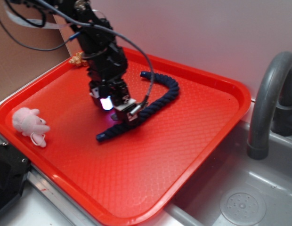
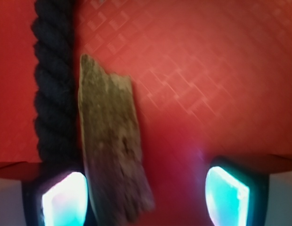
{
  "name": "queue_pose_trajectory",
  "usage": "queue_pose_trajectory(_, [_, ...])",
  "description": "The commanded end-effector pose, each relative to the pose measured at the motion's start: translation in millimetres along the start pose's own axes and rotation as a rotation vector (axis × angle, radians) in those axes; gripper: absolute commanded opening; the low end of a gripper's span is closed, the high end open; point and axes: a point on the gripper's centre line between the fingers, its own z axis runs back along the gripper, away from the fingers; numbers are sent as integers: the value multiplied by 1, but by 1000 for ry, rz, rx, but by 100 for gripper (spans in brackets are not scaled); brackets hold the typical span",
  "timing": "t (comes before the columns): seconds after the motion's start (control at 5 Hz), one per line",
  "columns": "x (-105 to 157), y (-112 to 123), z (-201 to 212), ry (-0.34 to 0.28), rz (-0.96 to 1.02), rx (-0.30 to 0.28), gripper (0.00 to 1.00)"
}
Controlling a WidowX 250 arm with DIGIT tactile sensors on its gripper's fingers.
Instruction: Grab the wood chip.
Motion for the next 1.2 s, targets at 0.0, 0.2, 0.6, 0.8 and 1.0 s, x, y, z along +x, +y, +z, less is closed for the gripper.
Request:
queue_pose_trajectory(0.0, [-2, -30, -22, 36, -96, -14, 100])
queue_pose_trajectory(0.2, [-5, -29, -27, 53, -63, 10, 0])
queue_pose_trajectory(0.6, [-11, -25, -28, 86, -60, 72, 0])
queue_pose_trajectory(0.8, [-11, -23, -27, 94, -65, 91, 0])
queue_pose_trajectory(1.0, [3, -14, -15, 105, -34, 121, 0])
